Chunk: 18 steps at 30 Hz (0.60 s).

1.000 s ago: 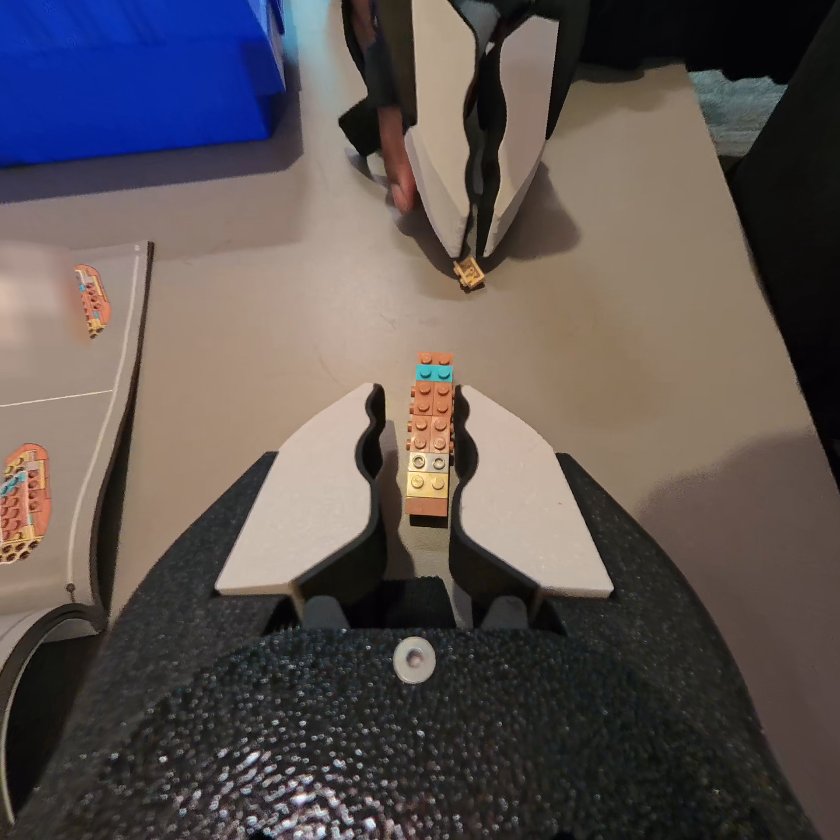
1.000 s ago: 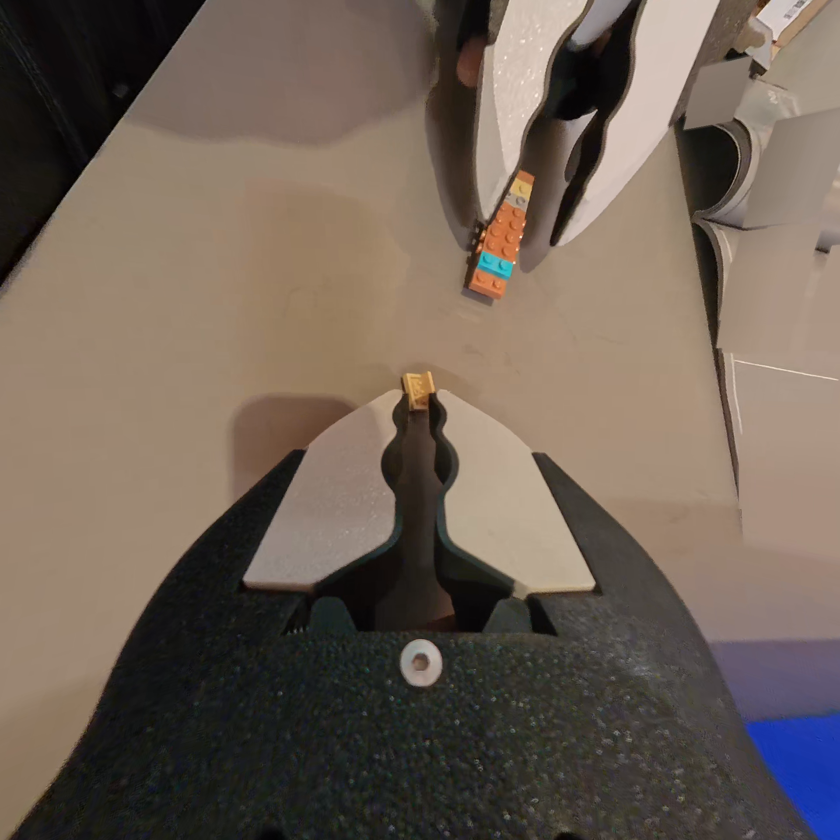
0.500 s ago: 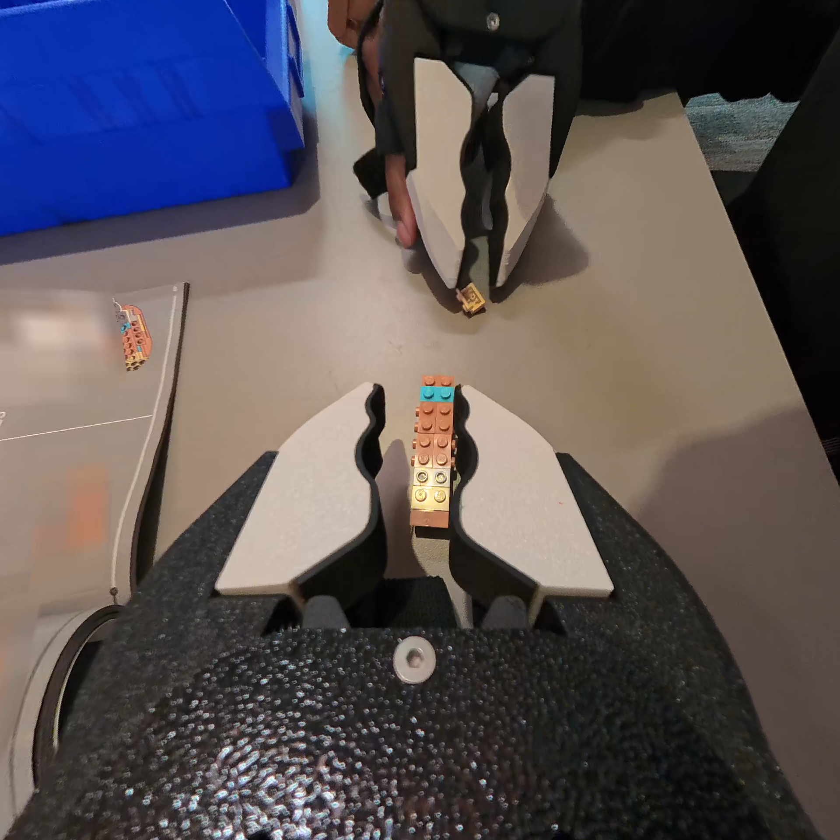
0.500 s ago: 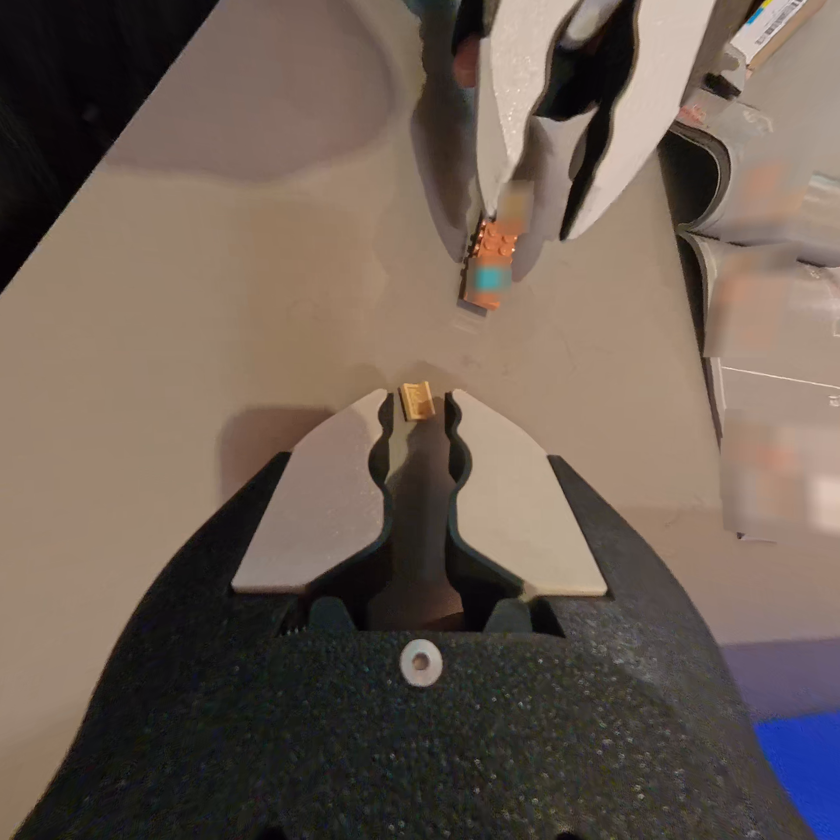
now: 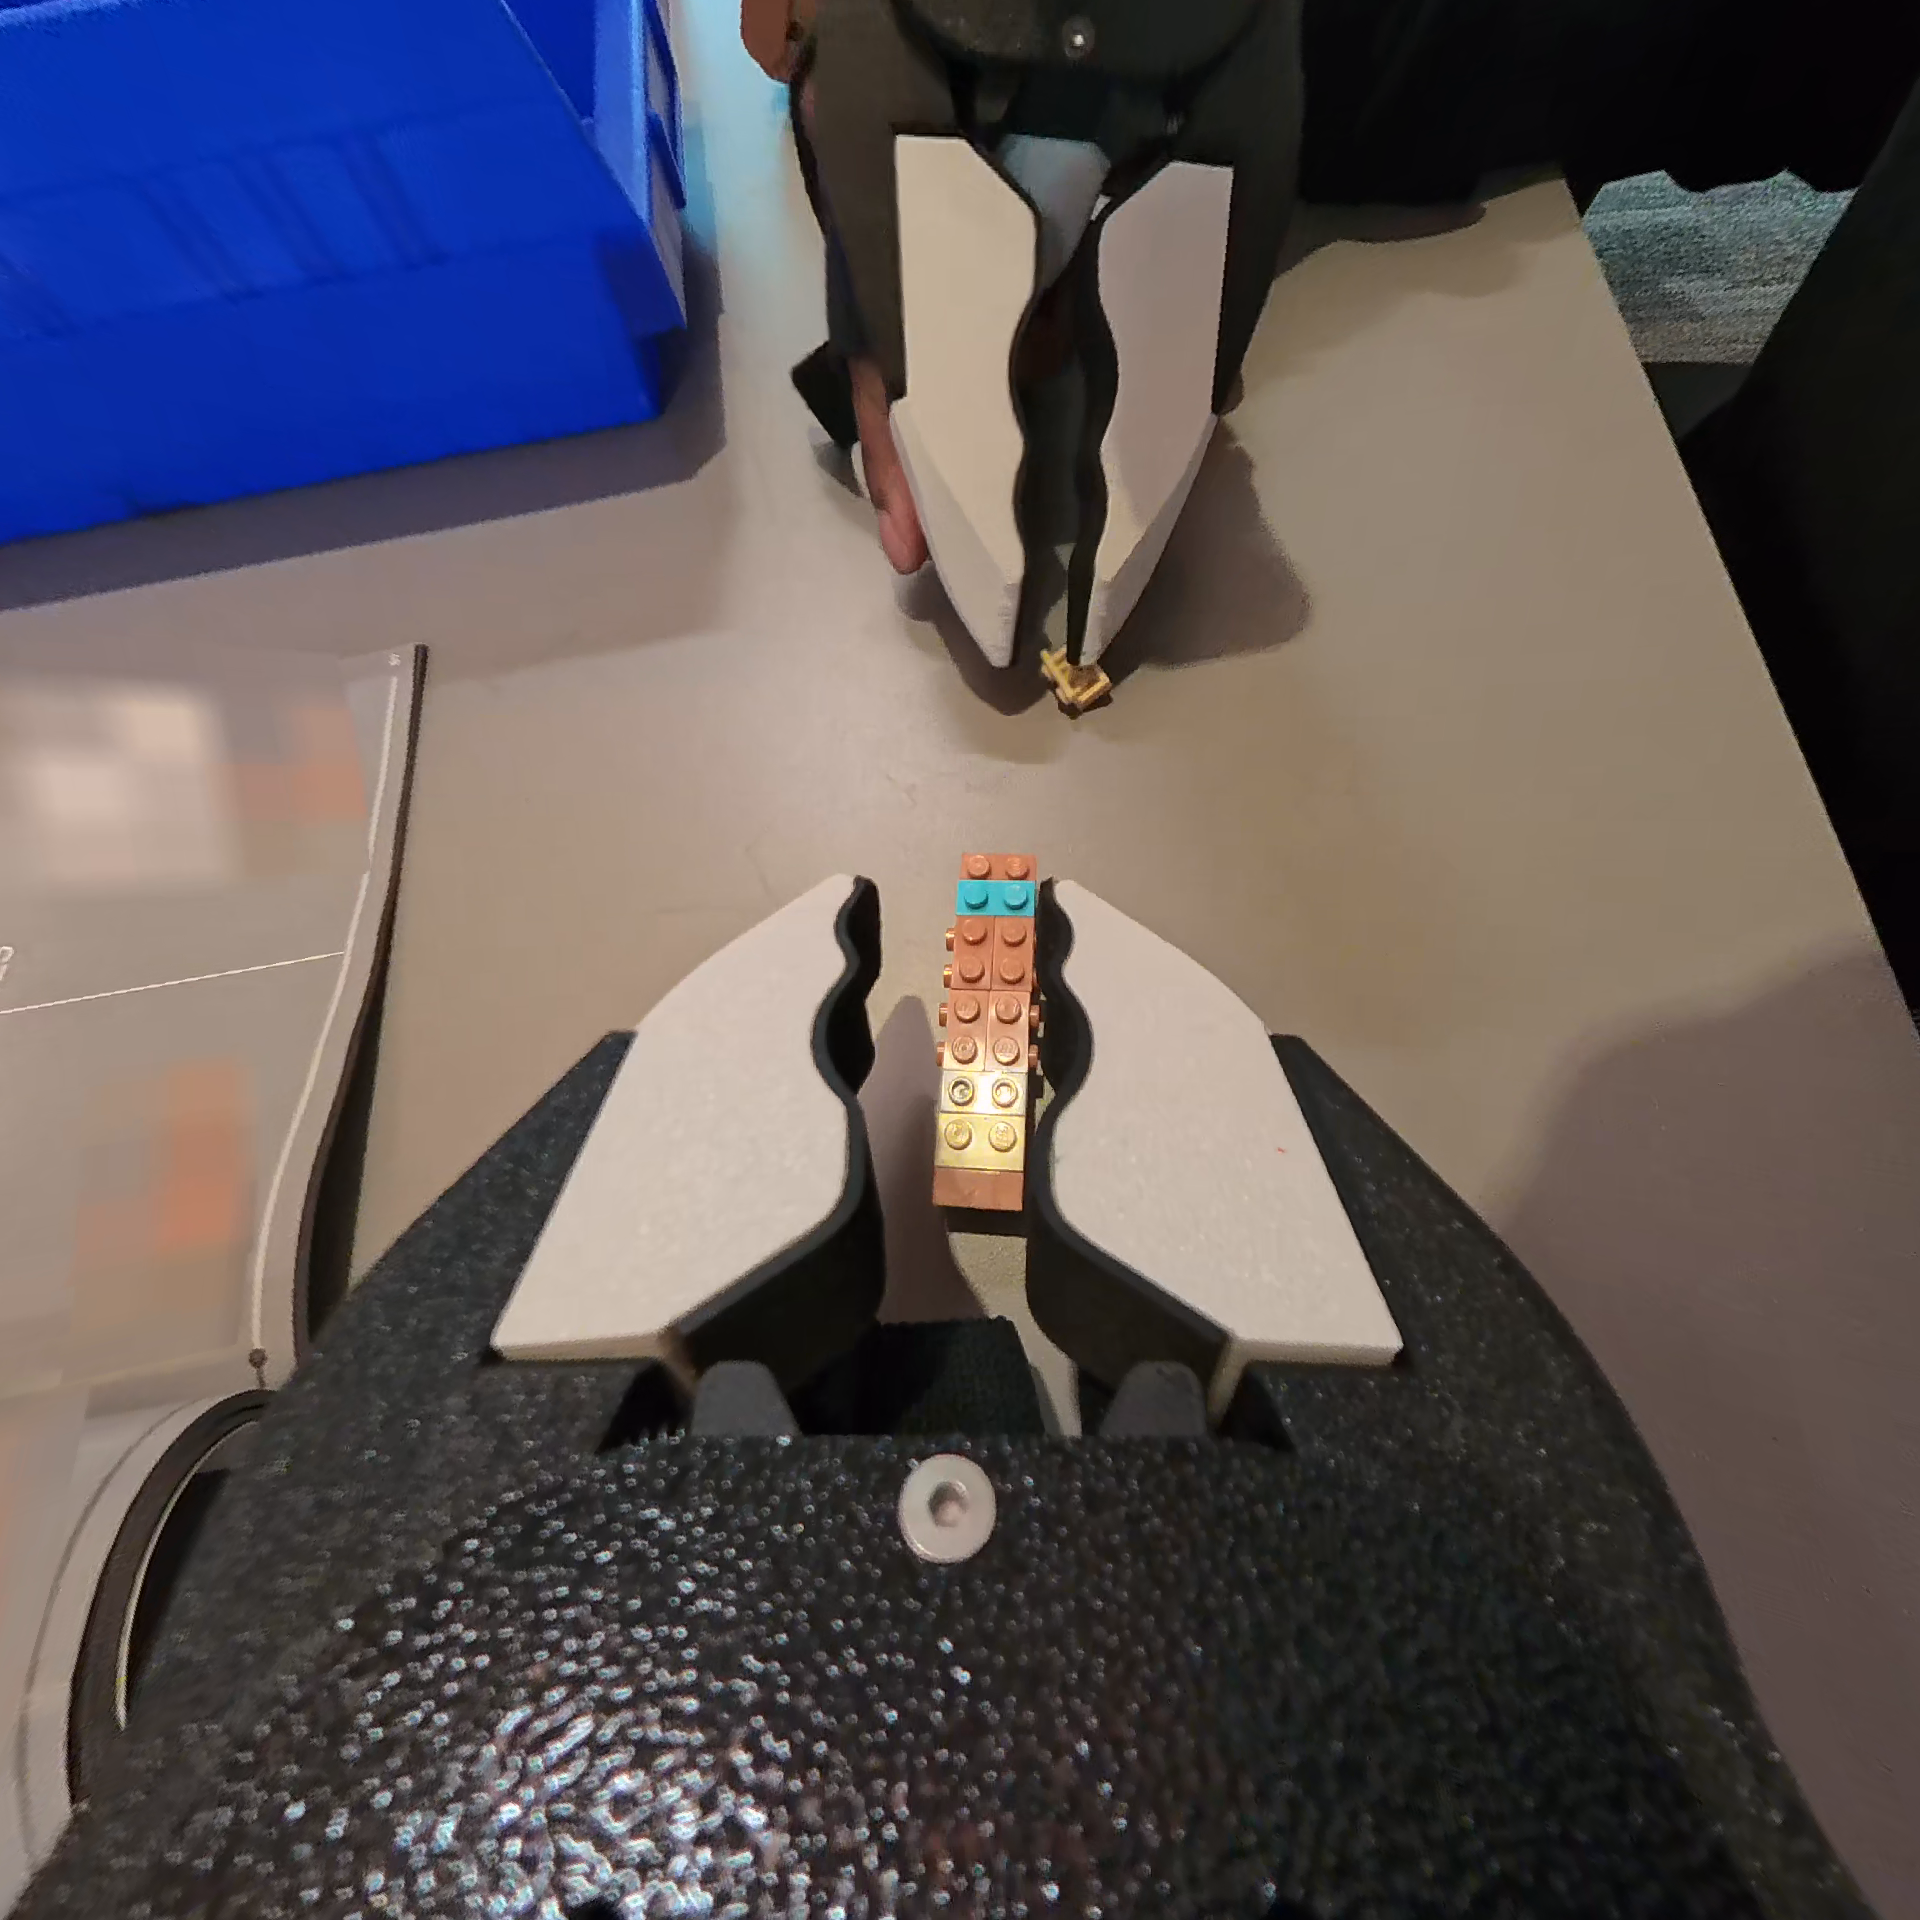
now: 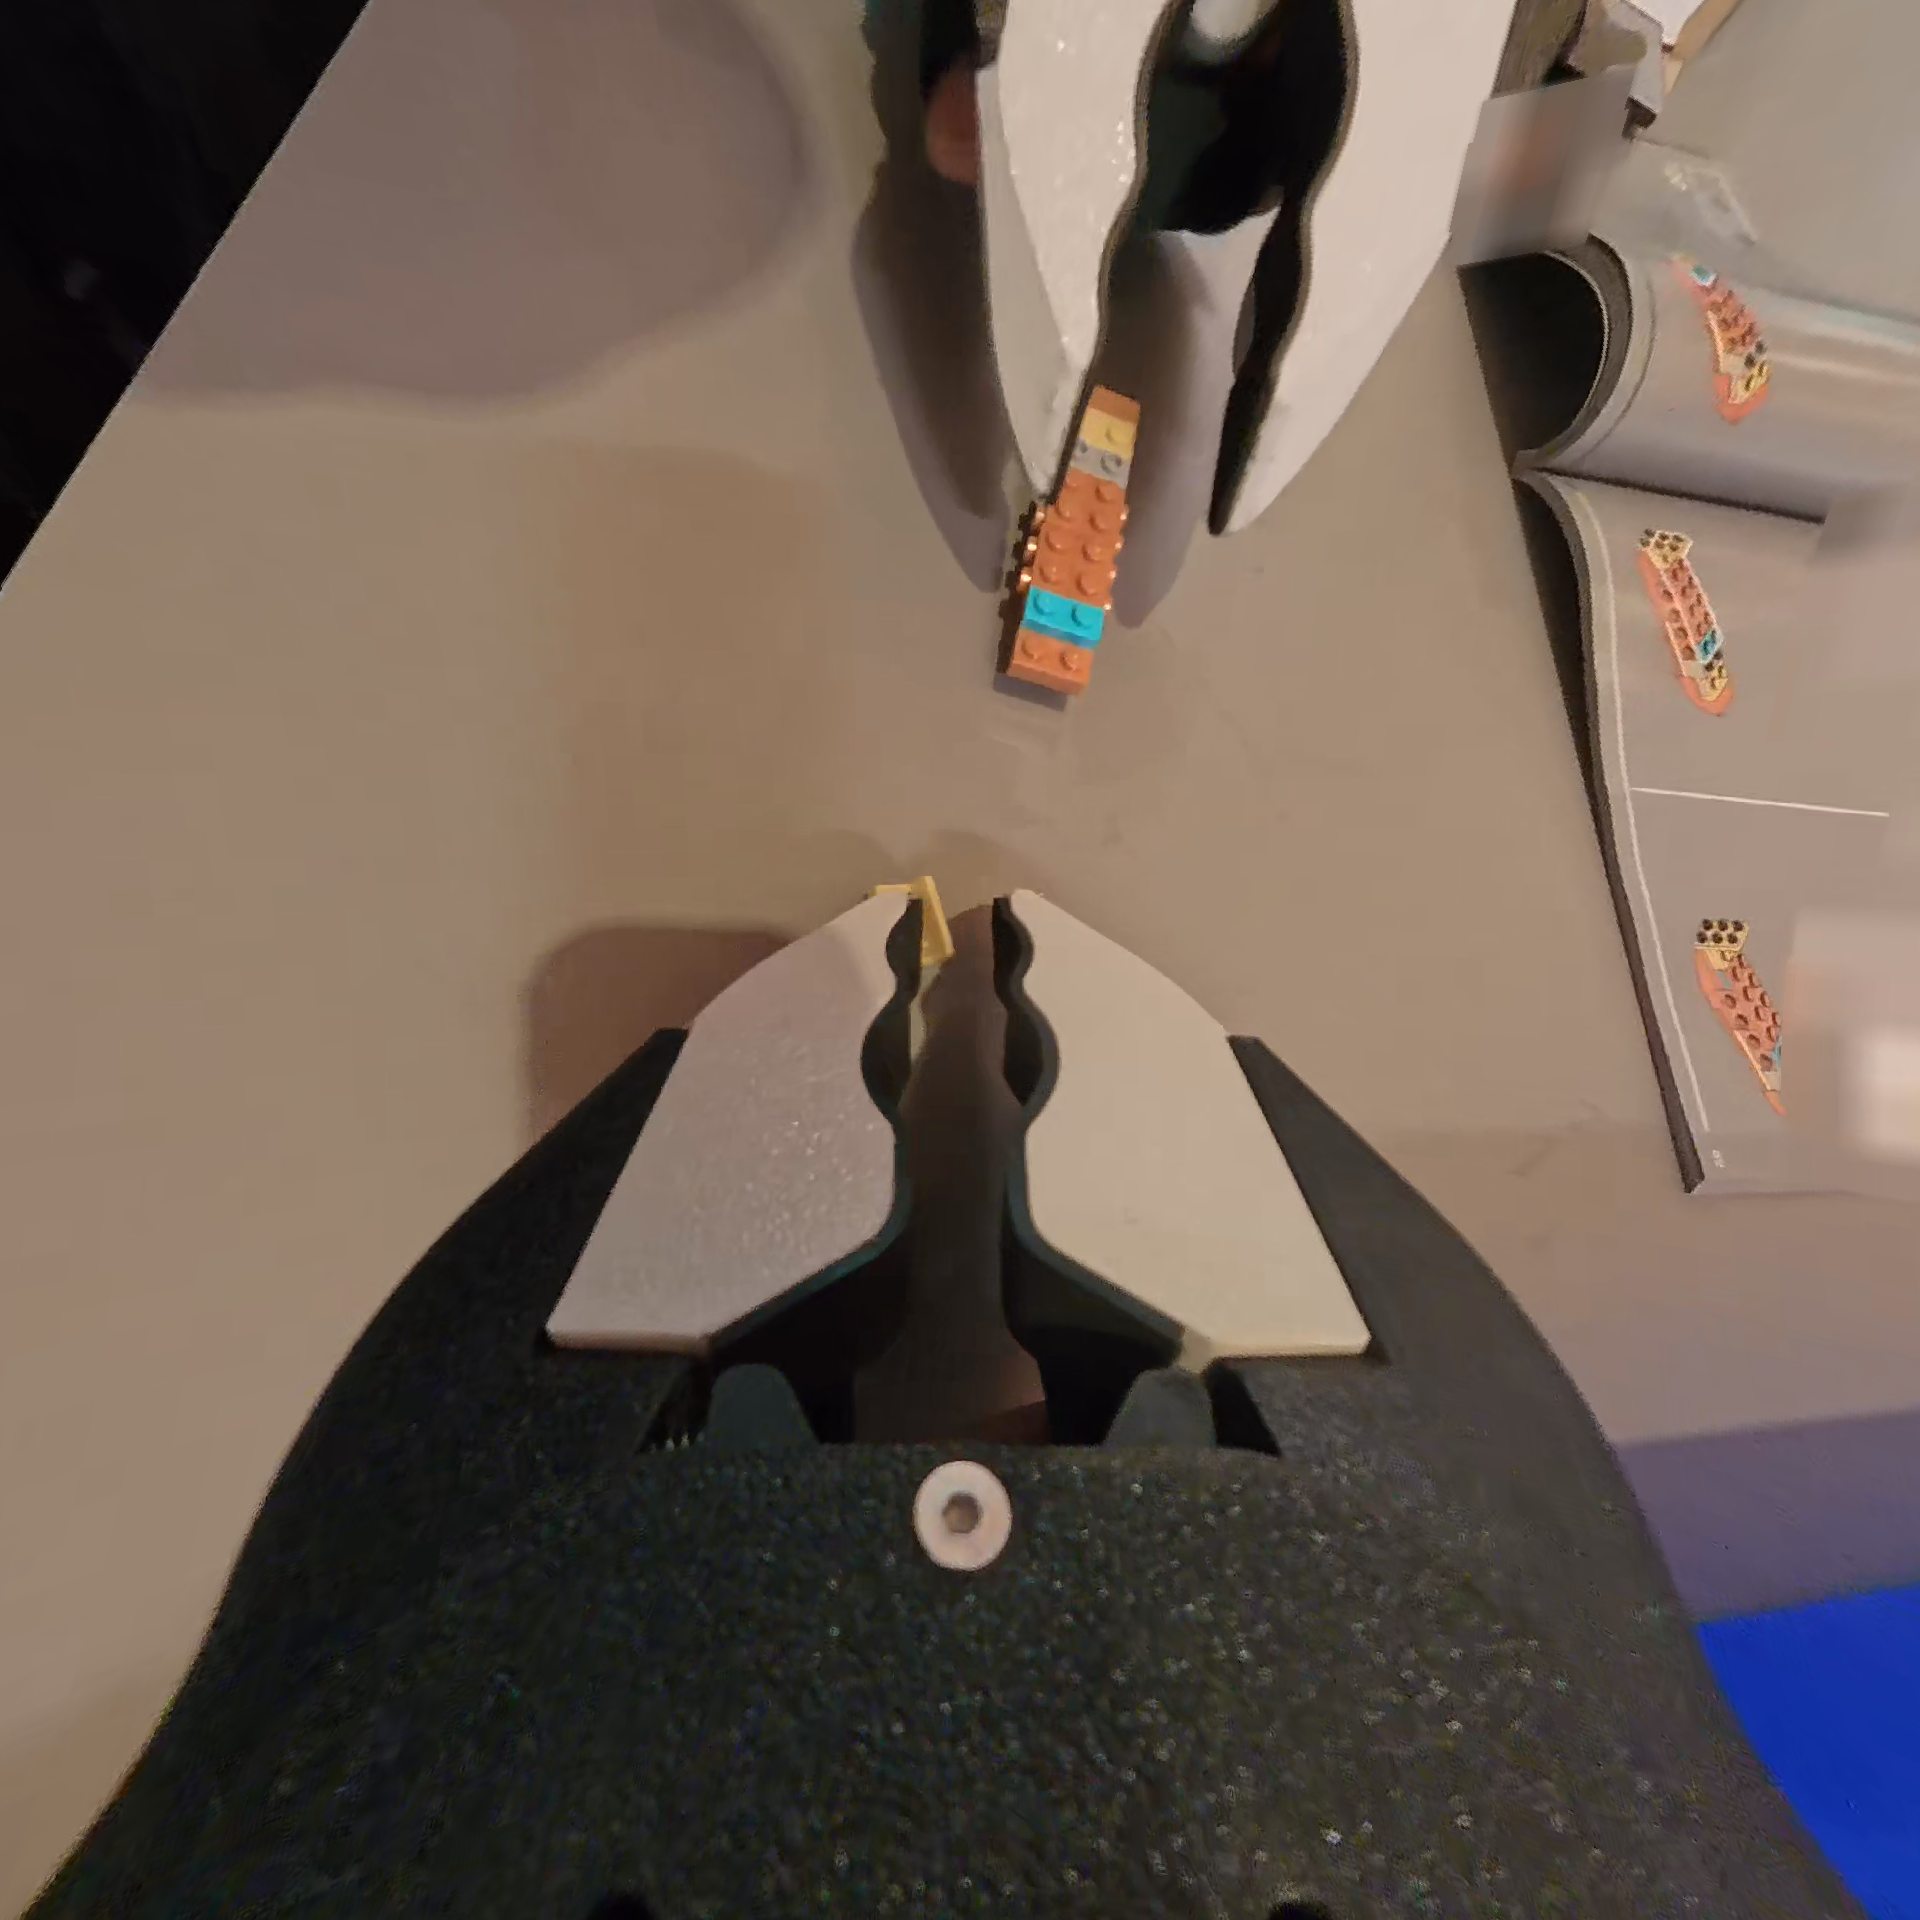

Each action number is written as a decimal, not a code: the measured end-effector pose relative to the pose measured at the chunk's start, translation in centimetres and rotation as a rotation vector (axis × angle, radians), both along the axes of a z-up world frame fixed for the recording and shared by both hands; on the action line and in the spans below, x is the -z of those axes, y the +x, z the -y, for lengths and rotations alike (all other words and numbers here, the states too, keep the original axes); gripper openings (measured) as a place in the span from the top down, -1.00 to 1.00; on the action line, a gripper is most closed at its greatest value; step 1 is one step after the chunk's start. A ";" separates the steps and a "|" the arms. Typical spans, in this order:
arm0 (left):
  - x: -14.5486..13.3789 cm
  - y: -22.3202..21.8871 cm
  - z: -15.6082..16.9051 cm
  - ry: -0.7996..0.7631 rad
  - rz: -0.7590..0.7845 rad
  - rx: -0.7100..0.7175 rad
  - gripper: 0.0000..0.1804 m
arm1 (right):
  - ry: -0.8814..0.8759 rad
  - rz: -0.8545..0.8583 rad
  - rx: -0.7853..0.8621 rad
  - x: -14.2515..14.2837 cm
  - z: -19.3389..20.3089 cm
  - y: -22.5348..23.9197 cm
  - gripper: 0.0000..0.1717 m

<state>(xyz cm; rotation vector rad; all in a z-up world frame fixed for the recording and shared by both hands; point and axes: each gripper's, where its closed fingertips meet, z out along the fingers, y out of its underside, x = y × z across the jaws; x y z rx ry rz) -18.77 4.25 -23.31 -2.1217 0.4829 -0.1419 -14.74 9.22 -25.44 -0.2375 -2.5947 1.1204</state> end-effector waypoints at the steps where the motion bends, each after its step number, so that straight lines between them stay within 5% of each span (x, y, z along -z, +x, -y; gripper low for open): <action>1: 0.0 0.0 0.0 -0.001 -0.001 0.000 0.69 | 0.000 -0.004 -0.004 0.0 0.0 0.1 0.86; 18: 0.2 0.0 0.0 -0.002 -0.012 0.001 0.69 | 0.148 -0.066 -0.048 0.6 0.0 1.1 0.91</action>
